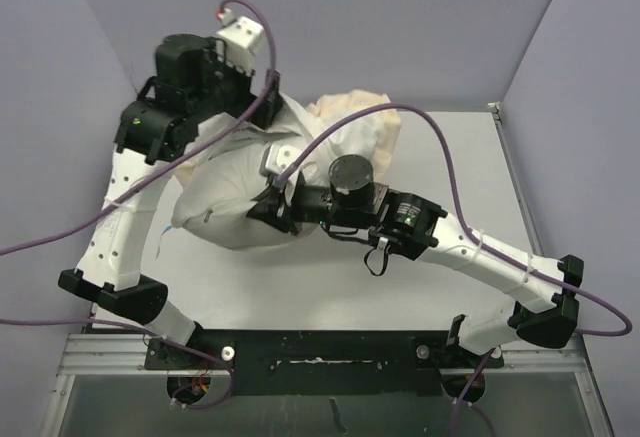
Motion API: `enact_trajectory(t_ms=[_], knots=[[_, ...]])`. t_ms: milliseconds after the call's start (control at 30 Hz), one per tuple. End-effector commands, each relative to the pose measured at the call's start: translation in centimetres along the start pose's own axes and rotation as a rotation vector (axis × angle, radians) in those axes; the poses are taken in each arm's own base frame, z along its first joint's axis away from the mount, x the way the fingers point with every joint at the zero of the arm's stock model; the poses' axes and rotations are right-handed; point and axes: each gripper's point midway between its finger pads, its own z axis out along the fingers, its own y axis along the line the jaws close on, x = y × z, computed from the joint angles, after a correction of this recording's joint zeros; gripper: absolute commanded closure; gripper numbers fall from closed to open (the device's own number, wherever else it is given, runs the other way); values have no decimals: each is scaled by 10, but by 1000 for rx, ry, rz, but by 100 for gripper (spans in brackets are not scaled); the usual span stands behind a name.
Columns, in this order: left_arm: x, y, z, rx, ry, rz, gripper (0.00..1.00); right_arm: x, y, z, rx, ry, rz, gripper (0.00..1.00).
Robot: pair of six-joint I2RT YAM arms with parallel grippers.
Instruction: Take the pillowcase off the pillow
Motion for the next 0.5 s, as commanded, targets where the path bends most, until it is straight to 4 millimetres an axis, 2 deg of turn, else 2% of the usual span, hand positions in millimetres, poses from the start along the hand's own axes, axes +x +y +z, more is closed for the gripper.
enact_trajectory(t_ms=[0, 100, 200, 267, 333, 467], knots=[[-80, 48, -83, -103, -287, -7, 2, -55, -61, -34, 212, -183, 46, 100], [-89, 44, -127, -109, -352, 78, 2, -52, -73, -28, 249, -154, 48, 100], [-87, 19, -161, -35, -374, 187, 2, -53, -81, -22, 263, -150, 51, 100], [-78, -1, -177, 49, -341, 230, 2, -54, -84, -16, 262, -145, 54, 100], [-65, -15, -185, 111, -296, 234, 2, -55, -86, -11, 264, -141, 59, 100], [-15, -31, -181, 214, -165, 287, 2, -62, -86, -6, 248, -154, 66, 100]])
